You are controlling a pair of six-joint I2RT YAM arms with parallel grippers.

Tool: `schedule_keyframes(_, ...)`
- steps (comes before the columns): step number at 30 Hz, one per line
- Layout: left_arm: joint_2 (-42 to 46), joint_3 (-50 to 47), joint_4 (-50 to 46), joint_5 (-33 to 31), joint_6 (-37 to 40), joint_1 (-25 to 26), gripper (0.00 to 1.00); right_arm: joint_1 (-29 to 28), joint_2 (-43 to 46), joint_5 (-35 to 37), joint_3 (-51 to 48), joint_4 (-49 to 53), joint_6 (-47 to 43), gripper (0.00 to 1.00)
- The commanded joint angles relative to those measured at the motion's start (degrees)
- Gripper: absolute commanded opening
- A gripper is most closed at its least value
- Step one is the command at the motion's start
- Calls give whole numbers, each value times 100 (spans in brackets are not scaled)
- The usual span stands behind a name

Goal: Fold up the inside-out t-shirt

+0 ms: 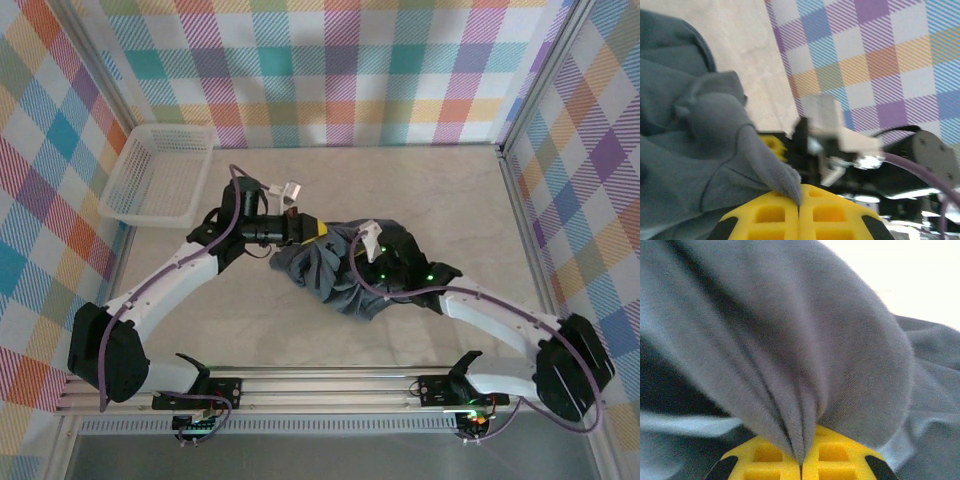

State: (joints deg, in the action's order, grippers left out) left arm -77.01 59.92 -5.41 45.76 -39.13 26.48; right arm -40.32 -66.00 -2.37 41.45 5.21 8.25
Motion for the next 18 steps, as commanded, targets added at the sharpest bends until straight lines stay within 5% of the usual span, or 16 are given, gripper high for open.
schedule_keyframes(1, 34, 99, -691, -383, 890, -357, 0, 567, 813, -2756, -71, -658, 799, 0)
schedule_keyframes(3, -193, -67, -507, -255, 1077, -546, 0, 1001, 1044, -4020, -364, -1704, 1725, 0)
schedule_keyframes(5, -313, -207, 2, 183, 902, -600, 3, 1250, 1031, -4562, -360, -2044, 2126, 0)
schedule_keyframes(9, -121, -1, -745, 267, 1652, -591, 45, 1435, 809, -4889, -81, -1438, 1847, 0)
schedule_keyframes(13, 884, -26, -1562, -442, 2940, -393, 65, 1670, 544, -5138, 118, -1125, 1816, 0)
schedule_keyframes(18, 1833, -522, -1660, -2361, 5449, 946, 79, 1742, 271, -5209, 425, -811, 1632, 0)
